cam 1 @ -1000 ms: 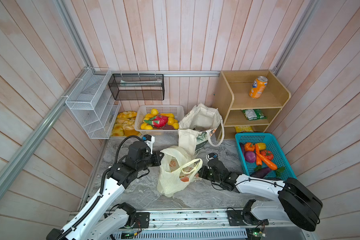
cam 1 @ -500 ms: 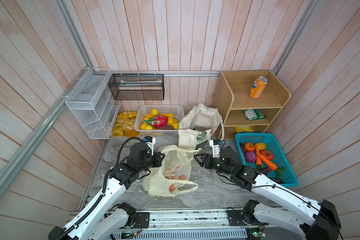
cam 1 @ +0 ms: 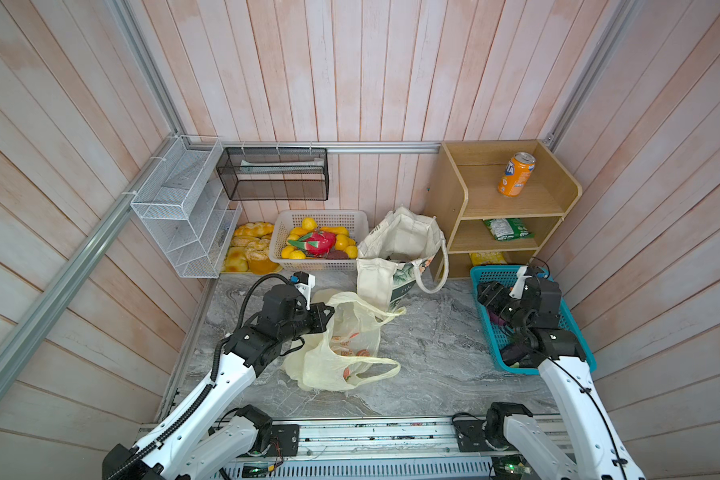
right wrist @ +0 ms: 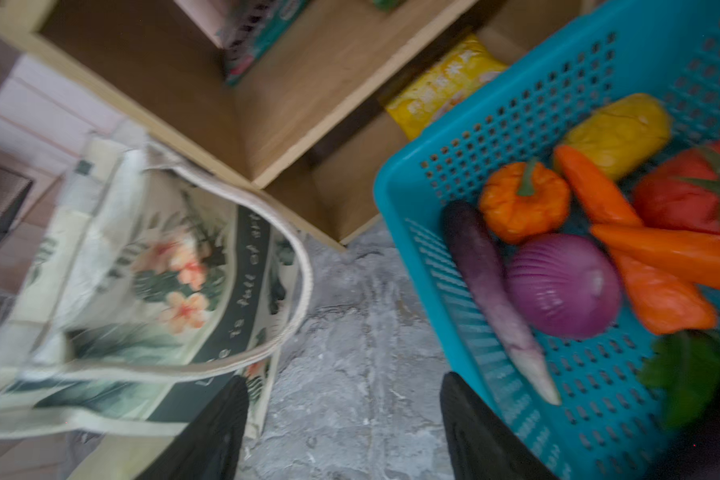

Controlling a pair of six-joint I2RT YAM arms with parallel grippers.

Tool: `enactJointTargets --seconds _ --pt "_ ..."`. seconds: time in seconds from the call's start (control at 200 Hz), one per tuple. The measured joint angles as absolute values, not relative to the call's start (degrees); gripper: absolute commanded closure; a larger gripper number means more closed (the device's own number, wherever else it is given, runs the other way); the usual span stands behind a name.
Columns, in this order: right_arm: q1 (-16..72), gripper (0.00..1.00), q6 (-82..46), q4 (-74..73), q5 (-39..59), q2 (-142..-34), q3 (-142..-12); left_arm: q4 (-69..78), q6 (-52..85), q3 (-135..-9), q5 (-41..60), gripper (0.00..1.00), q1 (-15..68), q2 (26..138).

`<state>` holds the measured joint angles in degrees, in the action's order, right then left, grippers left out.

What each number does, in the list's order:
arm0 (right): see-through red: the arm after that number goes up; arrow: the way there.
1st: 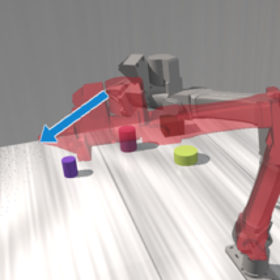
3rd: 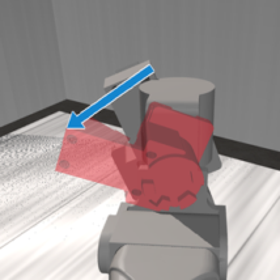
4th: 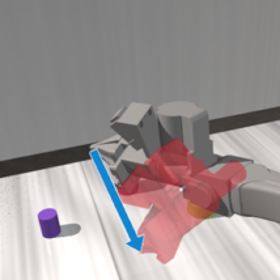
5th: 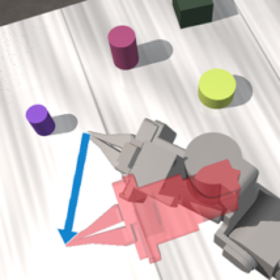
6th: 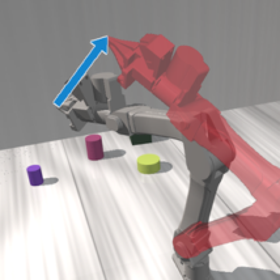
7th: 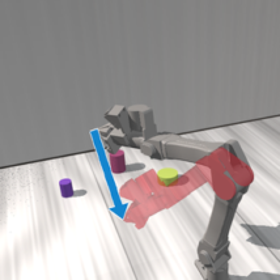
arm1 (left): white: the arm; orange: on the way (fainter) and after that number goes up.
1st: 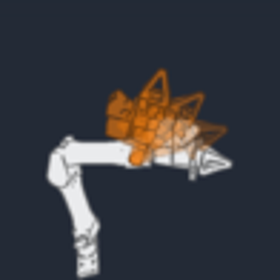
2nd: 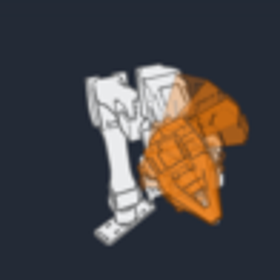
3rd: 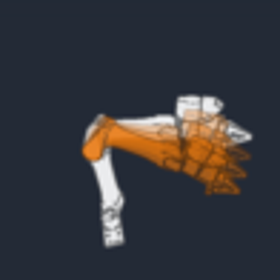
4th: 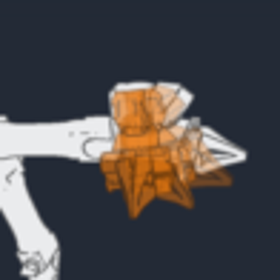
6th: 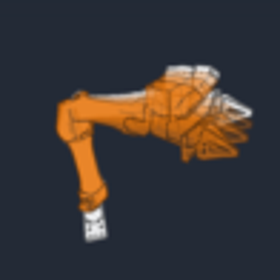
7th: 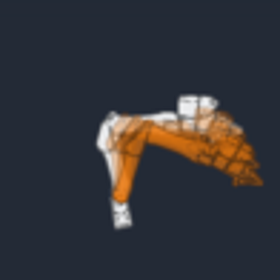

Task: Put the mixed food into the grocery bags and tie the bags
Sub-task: 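Release the bag handle with the right gripper and reach to the teal basket, then grasp the purple onion in the teal basket with the right gripper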

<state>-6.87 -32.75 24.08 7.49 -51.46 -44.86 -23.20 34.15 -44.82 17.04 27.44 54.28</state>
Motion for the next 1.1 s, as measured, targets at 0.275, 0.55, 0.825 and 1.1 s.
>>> enactJointTargets --seconds 0.275,0.55,0.825,1.1 --pt "-18.0 0.13 -34.0 22.3 8.4 -62.0 -43.6 -20.8 34.5 -44.3 19.6 1.00 27.4 54.9" --pt "-19.5 0.13 -39.6 20.3 8.3 -69.6 -43.7 -20.1 34.5 -44.3 20.8 1.00 27.4 56.2" --pt "-21.2 0.13 -42.4 18.0 6.7 -72.1 -43.6 -20.2 34.5 -44.3 20.7 1.00 27.4 56.8" --pt "-21.7 0.12 -43.3 14.6 8.0 -76.7 -43.6 -20.7 34.5 -44.3 20.5 1.00 27.4 57.5"
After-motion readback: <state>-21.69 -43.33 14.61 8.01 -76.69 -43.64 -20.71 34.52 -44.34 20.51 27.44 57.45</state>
